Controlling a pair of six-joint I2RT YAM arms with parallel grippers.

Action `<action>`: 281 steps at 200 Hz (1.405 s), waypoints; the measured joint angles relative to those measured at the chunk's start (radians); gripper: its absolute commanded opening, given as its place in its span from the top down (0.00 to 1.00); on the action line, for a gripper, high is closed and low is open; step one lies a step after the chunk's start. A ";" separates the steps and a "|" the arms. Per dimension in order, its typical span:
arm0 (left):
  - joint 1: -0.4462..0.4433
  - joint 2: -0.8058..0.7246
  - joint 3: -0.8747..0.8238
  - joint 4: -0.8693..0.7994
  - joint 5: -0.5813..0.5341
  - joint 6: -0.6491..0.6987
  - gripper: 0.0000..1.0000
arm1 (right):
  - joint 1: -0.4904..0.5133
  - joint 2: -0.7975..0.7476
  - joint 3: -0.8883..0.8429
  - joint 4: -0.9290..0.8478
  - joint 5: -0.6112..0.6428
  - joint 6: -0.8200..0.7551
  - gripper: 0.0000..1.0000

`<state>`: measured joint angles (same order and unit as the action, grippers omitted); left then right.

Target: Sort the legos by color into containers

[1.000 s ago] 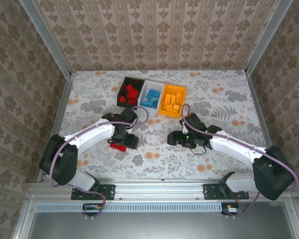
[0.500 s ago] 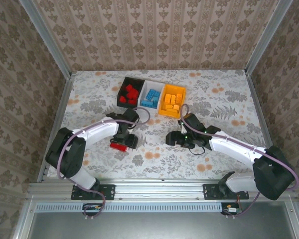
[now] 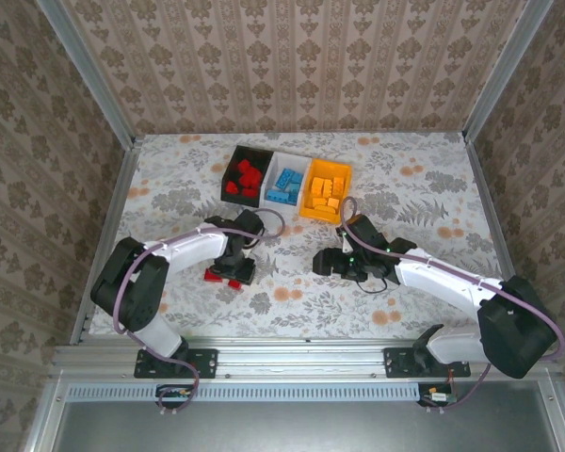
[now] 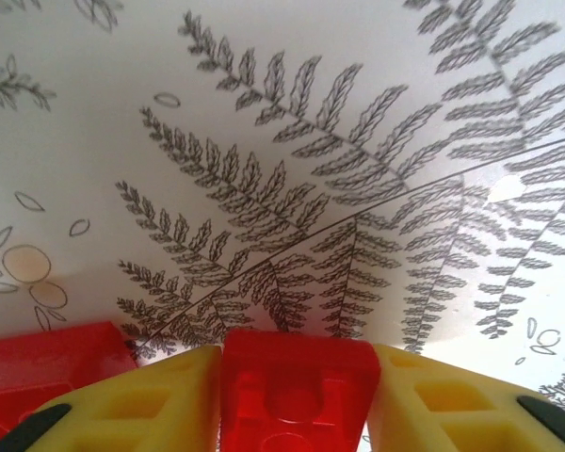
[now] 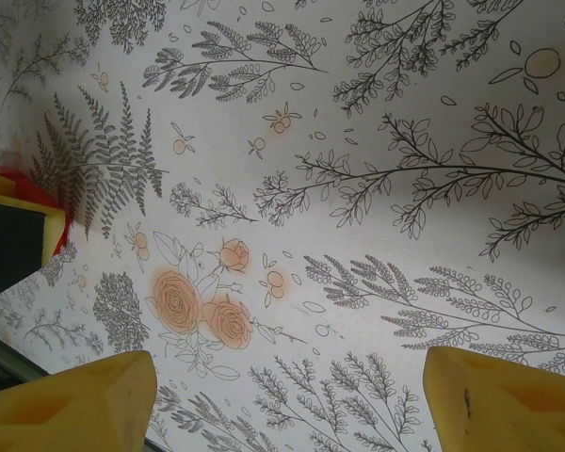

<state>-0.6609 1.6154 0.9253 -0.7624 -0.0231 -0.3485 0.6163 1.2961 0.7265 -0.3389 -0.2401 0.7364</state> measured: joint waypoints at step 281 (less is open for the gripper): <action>0.363 0.636 1.186 -0.043 0.278 0.066 0.50 | 0.000 -0.274 -0.066 -0.105 0.103 0.051 0.22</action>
<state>-0.2981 2.2509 2.1113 -0.8059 0.2546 -0.2825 0.6163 1.0225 0.6605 -0.4438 -0.1375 0.7872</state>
